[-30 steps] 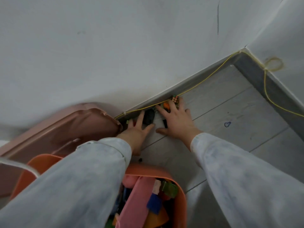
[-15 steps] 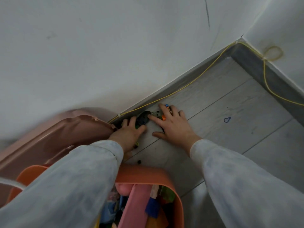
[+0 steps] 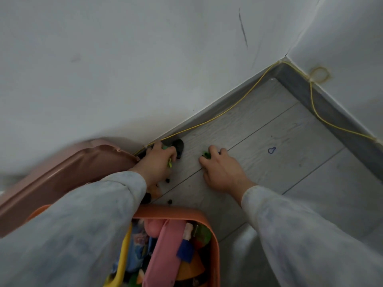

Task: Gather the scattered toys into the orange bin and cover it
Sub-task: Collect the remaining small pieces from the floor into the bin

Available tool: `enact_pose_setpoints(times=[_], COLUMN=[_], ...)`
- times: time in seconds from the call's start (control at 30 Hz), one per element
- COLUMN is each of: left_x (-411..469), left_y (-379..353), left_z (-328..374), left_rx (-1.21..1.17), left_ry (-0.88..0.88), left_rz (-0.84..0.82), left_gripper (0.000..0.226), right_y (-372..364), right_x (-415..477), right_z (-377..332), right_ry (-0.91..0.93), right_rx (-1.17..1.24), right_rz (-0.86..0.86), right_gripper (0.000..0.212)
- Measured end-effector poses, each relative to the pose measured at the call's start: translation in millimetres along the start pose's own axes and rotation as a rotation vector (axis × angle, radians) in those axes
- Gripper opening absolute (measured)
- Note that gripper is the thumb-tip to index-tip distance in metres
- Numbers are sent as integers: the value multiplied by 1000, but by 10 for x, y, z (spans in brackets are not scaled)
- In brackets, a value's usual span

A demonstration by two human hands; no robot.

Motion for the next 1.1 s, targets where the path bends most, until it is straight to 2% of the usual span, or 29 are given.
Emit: enact_pose_setpoints(times=[0.23,0.43,0.6,0.7,0.8,1.03,1.1], left_x=[-269,-730,-1179,-1475,-1791,-2385,-2486], left_y=[637,1257,1595,1685,1659,1231,1166], left_z=[340,544,632,693,733,453,399], left_rx=[-161,-273,-361,-412,-463,-471,-454], left_ry=[-4,-47,-40,-30,-82,30,7], left_rz=[170,324,361,364,356,157,107], left_gripper=[35,38,33,34,31,22,32], right_y=[701,1589,2159,2317,2315,2074,2005], right_x=[-252,-529,-722,-859,-1067,-1514,-1565], right_z=[-62,-473,-965,-1255,-1543,-1925,-1919], right_ry=[-62,-3,48,47,66,133,152], right_rx=[-6,-53,-58,-21,-3,61,47], right_rz=[7,110,170,160,65,-155,-203], right_gripper=[35,32,36,37,35,37,40])
Point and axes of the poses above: each hand's wrist, its own x-axis towards the middle knuckle, its own y-axis out of the back of the hand, z = x × y, the point moved 4 cm from there along x, towards the middle knuckle, and after that the axes turned 10 degrees about z, right-handed, at the moved point
